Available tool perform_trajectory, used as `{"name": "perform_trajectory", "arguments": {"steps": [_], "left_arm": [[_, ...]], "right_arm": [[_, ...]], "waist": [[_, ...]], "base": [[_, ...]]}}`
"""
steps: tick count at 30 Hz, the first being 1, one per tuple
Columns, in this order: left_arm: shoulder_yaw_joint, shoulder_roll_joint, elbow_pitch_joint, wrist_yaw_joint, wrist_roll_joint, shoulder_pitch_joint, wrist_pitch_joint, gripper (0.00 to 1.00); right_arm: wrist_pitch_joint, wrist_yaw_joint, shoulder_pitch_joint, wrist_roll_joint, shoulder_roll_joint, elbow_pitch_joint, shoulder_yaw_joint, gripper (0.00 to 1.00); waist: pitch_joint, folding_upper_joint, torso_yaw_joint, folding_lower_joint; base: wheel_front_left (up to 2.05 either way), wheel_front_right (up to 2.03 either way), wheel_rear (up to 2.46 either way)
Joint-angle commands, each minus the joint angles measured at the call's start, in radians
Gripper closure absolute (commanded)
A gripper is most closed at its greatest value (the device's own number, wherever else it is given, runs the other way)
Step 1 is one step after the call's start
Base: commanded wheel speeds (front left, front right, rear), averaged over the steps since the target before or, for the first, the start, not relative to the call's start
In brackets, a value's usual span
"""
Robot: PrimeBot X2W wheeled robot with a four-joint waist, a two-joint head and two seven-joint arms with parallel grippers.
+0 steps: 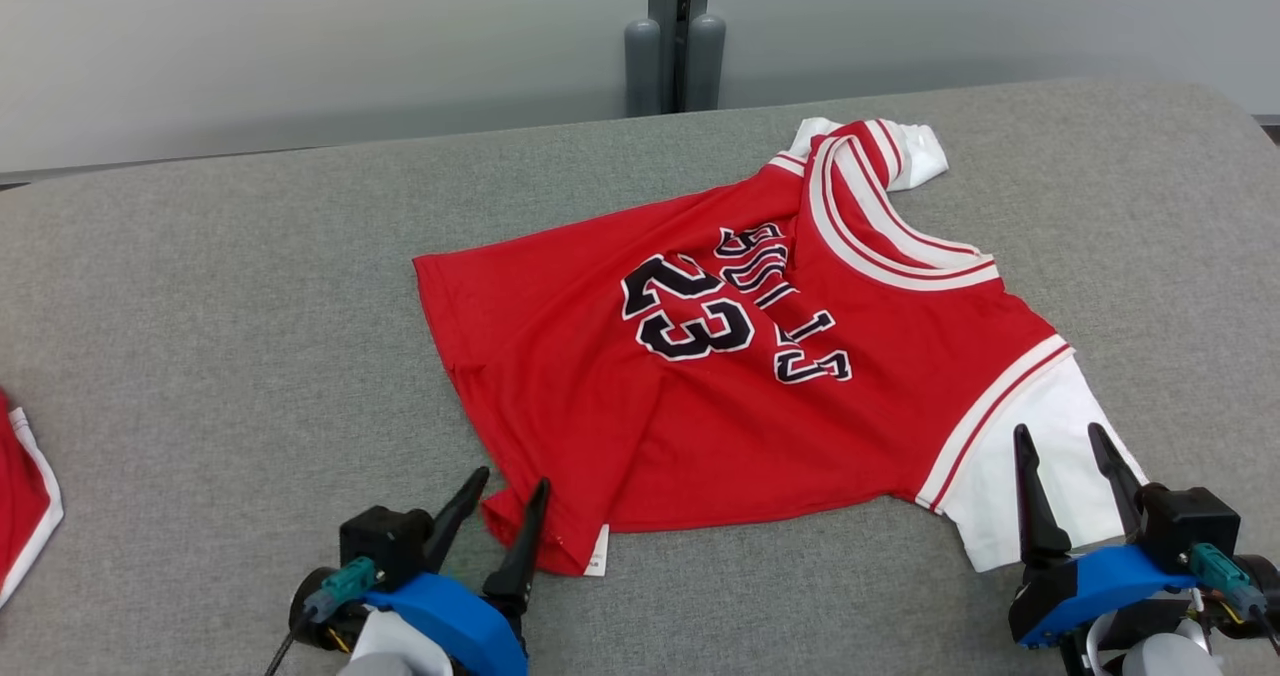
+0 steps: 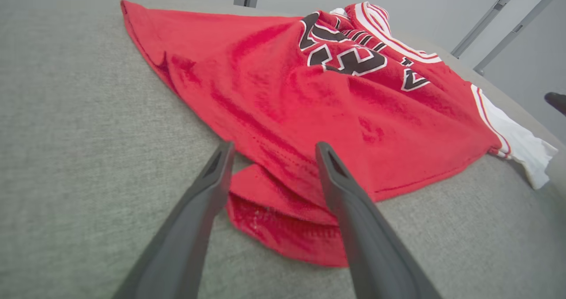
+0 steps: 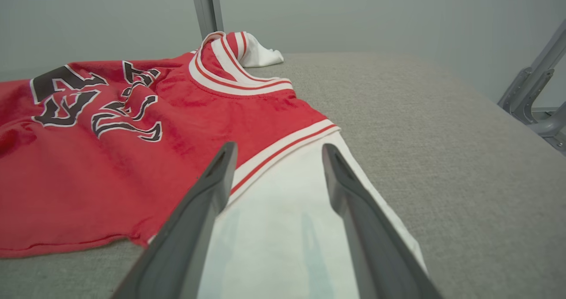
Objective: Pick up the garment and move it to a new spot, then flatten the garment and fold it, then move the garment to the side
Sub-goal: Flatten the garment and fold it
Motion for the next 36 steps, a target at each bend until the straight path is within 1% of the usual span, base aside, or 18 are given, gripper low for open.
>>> {"name": "perform_trajectory", "arguments": {"steps": [1,3,6,9,15,18,19,21,25,28,36], "left_arm": [[0.012,0.006,0.013,-0.001,0.005,-0.026,-0.003,0.0],[0.019,0.004,0.037,-0.001,0.002,-0.043,-0.003,0.0],[0.002,0.007,0.088,-0.001,-0.015,-0.077,-0.003,0.0],[-0.029,0.002,0.145,-0.001,-0.058,-0.12,0.017,0.0],[-0.089,-0.008,0.246,-0.001,-0.139,-0.176,0.147,0.0],[-0.126,-0.017,0.251,0.0,-0.171,-0.187,0.178,0.0],[-0.14,-0.016,0.236,0.0,-0.173,-0.194,0.167,0.11],[-0.163,-0.004,0.208,0.0,-0.179,-0.205,0.128,1.0],[-0.202,0.017,0.174,0.0,-0.18,-0.222,0.052,1.0],[-0.216,0.01,0.149,0.0,-0.175,-0.226,0.019,1.0],[-0.205,0.0,0.05,0.0,-0.127,-0.206,-0.002,1.0]], "right_arm": [[-0.003,0.0,-0.01,0.002,-0.003,0.002,0.004,0.0],[-0.003,0.0,-0.009,0.005,-0.003,0.006,0.009,0.0],[-0.003,0.0,-0.011,0.01,-0.003,0.011,0.019,0.0],[-0.003,0.0,-0.013,0.018,-0.003,0.017,0.03,0.0],[-0.003,0.0,-0.017,0.025,-0.003,0.027,0.046,0.0],[-0.003,0.0,-0.02,0.029,-0.003,0.03,0.055,0.0],[-0.003,0.0,-0.02,0.032,-0.003,0.031,0.058,0.0],[-0.003,0.0,-0.018,0.038,-0.003,0.034,0.061,0.0],[-0.003,0.0,0.002,0.046,-0.003,0.044,0.064,0.0],[-0.003,0.0,0.018,0.047,-0.003,0.06,0.06,0.0],[-0.004,0.0,0.038,0.062,-0.003,0.094,0.064,0.0]], "waist": [[0.002,0.0,-0.003,0.0001],[0.004,0.0,-0.007,0.0001],[0.008,0.0,-0.015,0.0001],[0.012,0.0,-0.021,0.0001],[0.012,0.0,-0.028,0.0001],[0.01,0.0,-0.03,0.0001],[0.009,0.0,-0.03,0.0001],[0.006,0.0,-0.028,0.0001],[-0.014,0.0,-0.008,0.0001],[-0.039,0.0,0.019,0.0001],[-0.105,0.0,0.089,0.0001]], "base": [[0.0,0.0,0.0],[0.0,0.0,0.0],[0.0,0.0,0.0],[0.0,0.0,0.0],[0.0,0.0,0.0],[0.0,0.0,0.0],[0.0,0.0,0.0],[0.0,0.0,0.0],[0.0,0.0,0.0],[0.0,0.0,0.0],[0.0,0.0,0.0]]}}
